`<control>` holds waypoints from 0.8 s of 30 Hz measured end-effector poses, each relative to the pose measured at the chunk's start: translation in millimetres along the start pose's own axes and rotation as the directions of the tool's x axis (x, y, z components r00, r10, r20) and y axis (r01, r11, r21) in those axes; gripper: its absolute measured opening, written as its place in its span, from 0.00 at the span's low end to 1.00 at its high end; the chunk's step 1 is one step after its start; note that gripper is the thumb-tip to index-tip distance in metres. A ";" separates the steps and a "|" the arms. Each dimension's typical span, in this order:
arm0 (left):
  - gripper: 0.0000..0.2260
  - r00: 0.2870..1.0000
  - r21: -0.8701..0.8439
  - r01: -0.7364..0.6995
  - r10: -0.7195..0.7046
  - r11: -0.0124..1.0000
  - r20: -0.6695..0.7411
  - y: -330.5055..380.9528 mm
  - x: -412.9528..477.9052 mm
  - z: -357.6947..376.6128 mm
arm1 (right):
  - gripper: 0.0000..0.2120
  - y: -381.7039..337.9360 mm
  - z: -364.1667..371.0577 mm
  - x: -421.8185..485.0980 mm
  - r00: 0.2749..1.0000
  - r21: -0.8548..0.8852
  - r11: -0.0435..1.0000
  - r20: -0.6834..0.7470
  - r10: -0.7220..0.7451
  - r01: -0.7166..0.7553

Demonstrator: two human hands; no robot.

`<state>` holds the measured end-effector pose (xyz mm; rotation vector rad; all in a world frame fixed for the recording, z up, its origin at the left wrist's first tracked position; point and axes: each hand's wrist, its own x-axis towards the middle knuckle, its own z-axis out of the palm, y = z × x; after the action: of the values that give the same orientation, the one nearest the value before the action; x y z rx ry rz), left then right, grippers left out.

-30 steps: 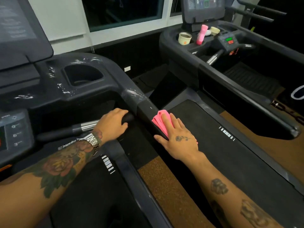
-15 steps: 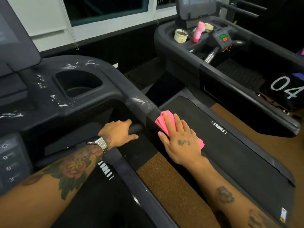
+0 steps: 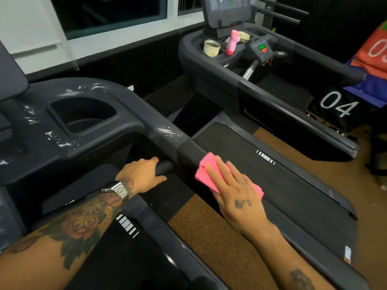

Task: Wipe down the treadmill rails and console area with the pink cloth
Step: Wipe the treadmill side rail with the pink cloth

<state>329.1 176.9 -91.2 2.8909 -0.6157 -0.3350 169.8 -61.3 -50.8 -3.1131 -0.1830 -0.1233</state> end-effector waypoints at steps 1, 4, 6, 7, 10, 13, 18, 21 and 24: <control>0.25 1.000 0.004 -0.007 0.007 1.000 -0.007 -0.2 0.5 1.3 | 0.27 6.4 -2.9 -21.1 0.999 0.022 0.999 -0.007 0.045 -0.045; 0.24 1.000 0.036 -0.021 0.022 0.999 -0.020 0.0 2.6 5.2 | 0.27 16.2 -8.1 -58.2 0.975 0.076 0.973 -0.016 0.221 -0.219; 0.25 1.000 0.046 -0.019 0.020 0.999 -0.012 0.5 4.4 6.1 | 0.28 13.2 -6.9 -50.5 0.952 0.042 0.951 -0.004 0.306 -0.306; 0.25 1.000 0.050 -0.018 0.018 0.999 -0.002 0.6 5.2 5.4 | 0.29 9.5 -6.2 -39.2 0.942 0.021 0.942 0.004 0.334 -0.334; 0.26 1.000 0.031 -0.020 0.019 0.999 0.024 1.0 5.3 3.2 | 0.29 -1.7 -1.6 1.9 0.940 0.014 0.941 0.036 0.338 -0.339; 0.24 1.000 0.016 -0.018 0.018 1.000 0.023 1.0 3.1 1.9 | 0.28 -14.1 5.2 38.6 0.968 0.021 0.968 0.045 0.247 -0.249; 0.23 1.000 0.039 -0.001 0.001 0.999 0.007 1.2 1.9 2.5 | 0.28 -22.1 10.0 68.3 0.994 0.024 0.994 0.029 0.103 -0.104; 0.23 1.000 0.053 -0.002 0.001 0.999 0.014 1.0 0.0 0.6 | 0.29 -2.7 4.5 53.2 0.996 0.099 0.992 0.036 -0.083 0.079; 0.27 0.995 0.004 -0.021 0.020 1.000 0.101 -2.1 -1.3 -7.2 | 0.29 14.2 -2.2 29.4 0.985 0.190 0.969 0.038 -0.169 0.159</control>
<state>330.6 180.1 -84.5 2.8849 -0.6625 -0.4803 200.4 -72.1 -46.5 -2.9125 -0.4273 -0.0220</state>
